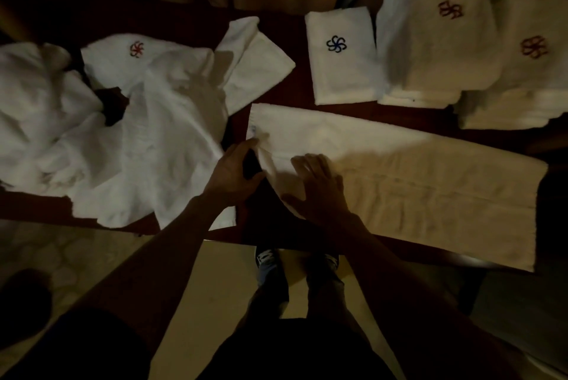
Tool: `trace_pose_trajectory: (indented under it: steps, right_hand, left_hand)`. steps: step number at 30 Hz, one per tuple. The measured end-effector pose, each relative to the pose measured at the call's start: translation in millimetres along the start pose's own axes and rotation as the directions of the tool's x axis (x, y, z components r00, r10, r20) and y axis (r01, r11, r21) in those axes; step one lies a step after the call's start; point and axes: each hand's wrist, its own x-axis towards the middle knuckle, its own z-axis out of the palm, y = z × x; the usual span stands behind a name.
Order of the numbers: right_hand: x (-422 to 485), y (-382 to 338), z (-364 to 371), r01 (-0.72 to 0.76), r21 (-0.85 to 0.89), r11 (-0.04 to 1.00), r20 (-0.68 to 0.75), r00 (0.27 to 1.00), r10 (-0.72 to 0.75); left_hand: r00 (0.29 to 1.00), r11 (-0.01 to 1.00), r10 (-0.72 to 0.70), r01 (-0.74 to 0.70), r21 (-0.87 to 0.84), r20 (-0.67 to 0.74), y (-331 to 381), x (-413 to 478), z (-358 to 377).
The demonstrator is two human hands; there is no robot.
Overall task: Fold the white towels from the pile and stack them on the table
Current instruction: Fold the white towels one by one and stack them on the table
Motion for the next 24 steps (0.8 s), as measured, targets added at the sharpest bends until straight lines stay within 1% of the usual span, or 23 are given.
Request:
trace_pose_trajectory:
  steps: [5,10,14,16,20,22,24]
  right_hand:
    - [-2,3,6,0.005,-0.006,1.000,-0.006,1.000,-0.005]
    - [-3,2,10,0.001,0.024,1.000,-0.035,0.999,0.000]
    - [-2,-2,7,-0.025,0.087,0.996,-0.043,0.999,0.029]
    - [-2,-3,3,-0.014,0.097,0.995,-0.066,0.998,0.020]
    - [-3,-3,-3,-0.003,0.114,0.994,-0.082,0.997,0.012]
    - [-3,-4,-4,-0.010,0.111,0.994,-0.078,0.997,0.019]
    - [-4,-5,-3,-0.027,0.104,0.994,-0.071,0.997,0.034]
  left_hand:
    - [1.000,0.997,-0.021,0.021,-0.076,0.001,-4,2,5]
    - [1.000,0.993,0.001,-0.005,-0.114,-0.029,2,9,6]
    - [0.997,0.982,-0.070,0.063,-0.180,-0.037,13,17,3]
    - [0.994,0.976,-0.100,0.087,-0.202,-0.053,17,19,1]
    - [0.989,0.976,-0.123,0.106,-0.189,-0.084,18,19,-5]
    - [0.986,0.981,-0.132,0.115,-0.154,-0.106,16,17,-11]
    - [0.982,0.981,-0.173,0.165,-0.100,-0.075,12,17,-15]
